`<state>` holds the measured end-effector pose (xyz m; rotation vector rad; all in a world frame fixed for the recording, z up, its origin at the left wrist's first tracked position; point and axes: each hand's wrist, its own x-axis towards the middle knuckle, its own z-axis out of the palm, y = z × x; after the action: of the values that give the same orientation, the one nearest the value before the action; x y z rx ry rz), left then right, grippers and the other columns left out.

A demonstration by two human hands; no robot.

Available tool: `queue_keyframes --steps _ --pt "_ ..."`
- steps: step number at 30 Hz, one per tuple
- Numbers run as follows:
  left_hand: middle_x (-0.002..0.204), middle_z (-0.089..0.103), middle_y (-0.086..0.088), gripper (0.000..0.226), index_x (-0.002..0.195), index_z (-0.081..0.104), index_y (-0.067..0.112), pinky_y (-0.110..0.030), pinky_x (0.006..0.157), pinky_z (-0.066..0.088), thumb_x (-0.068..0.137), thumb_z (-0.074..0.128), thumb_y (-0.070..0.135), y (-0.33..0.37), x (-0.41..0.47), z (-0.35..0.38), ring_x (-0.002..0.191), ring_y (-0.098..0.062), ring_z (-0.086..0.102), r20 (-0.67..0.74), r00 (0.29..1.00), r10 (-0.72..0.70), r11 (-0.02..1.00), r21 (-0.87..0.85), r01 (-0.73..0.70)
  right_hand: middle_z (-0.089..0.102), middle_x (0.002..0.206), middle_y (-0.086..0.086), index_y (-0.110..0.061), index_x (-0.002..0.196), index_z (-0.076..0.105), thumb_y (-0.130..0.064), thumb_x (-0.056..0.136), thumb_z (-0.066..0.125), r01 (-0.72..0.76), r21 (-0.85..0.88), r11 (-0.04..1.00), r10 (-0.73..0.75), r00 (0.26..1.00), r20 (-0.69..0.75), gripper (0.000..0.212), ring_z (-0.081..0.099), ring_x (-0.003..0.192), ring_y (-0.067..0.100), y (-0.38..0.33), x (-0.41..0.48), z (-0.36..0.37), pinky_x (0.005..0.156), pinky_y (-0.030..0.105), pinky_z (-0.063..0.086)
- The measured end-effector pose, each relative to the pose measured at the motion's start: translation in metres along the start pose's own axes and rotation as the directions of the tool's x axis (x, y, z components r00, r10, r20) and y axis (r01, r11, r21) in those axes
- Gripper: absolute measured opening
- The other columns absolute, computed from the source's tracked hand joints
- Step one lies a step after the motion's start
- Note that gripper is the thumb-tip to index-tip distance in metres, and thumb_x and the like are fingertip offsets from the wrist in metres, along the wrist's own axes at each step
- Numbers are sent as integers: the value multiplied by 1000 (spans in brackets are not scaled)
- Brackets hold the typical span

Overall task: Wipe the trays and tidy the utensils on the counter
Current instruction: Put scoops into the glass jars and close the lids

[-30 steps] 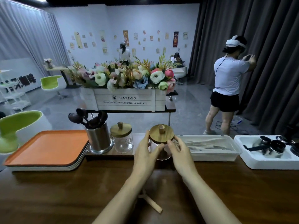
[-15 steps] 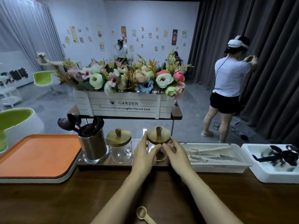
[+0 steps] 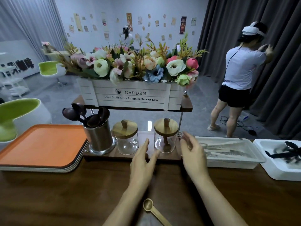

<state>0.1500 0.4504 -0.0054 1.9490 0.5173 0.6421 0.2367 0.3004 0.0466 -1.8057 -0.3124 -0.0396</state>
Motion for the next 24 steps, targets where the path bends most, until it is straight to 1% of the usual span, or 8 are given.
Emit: queue_keyframes --steps 2,3,6,10,14,18,21,24 --pt "133 64 16 44 140 60 32 -24 99 52 97 65 41 -2 -16 -14 119 6 58 -153 987 46 999 -4 -47 66 111 -24 -30 128 66 -23 102 55 109 -30 994 -110 994 -24 29 59 104 -15 -7 -22 4 87 6 46" --pt "125 67 14 36 133 64 32 -16 93 51 98 65 36 -1 -21 -22 113 9 60 -236 970 60 998 -3 -62 68 108 -25 -30 124 69 -22 102 55 141 -32 990 -141 990 12 27 61 101 -14 -9 -31 11 82 4 46" --pt "123 65 7 38 130 60 28 -13 89 49 95 66 43 -4 -23 -44 107 13 59 -392 920 6 995 -86 -43 69 116 -21 -29 128 68 -22 101 58 156 6 988 -153 964 217 30 59 108 -14 -11 -43 44 91 9 47" --pt "157 43 9 95 158 30 32 -38 115 41 81 58 80 -21 -4 -63 140 -2 46 -313 944 -101 982 -186 44 46 144 -23 -31 151 42 -35 100 59 13 82 997 -47 902 429 54 43 131 -10 -24 -29 97 106 13 36" --pt "167 25 12 105 163 14 34 -38 124 28 78 55 81 -10 13 -65 151 -3 28 -196 976 -98 979 -197 58 30 156 -17 -26 160 19 -43 101 55 -104 146 984 22 878 479 71 28 141 -1 -50 -4 130 107 16 24" --pt "163 36 12 102 162 21 37 -42 123 30 77 49 84 -5 18 -69 150 -7 33 -167 981 -103 979 -190 70 51 138 -20 -33 152 37 -52 100 52 -98 124 987 21 858 512 58 48 128 3 -47 6 131 105 24 37" --pt "159 42 15 91 159 21 49 -42 120 35 78 47 82 -5 4 -74 146 -9 39 -154 981 -121 984 -152 97 65 121 -21 -43 140 49 -35 103 54 -65 113 992 -4 852 524 39 60 113 4 -37 -5 114 104 26 44" --pt "157 44 17 78 157 23 52 -37 118 38 86 52 67 2 -28 -67 143 -7 43 -142 984 -112 987 -128 94 66 125 -21 -35 143 52 -28 104 54 -22 149 989 -58 859 508 40 58 123 2 -39 -26 83 103 21 44"
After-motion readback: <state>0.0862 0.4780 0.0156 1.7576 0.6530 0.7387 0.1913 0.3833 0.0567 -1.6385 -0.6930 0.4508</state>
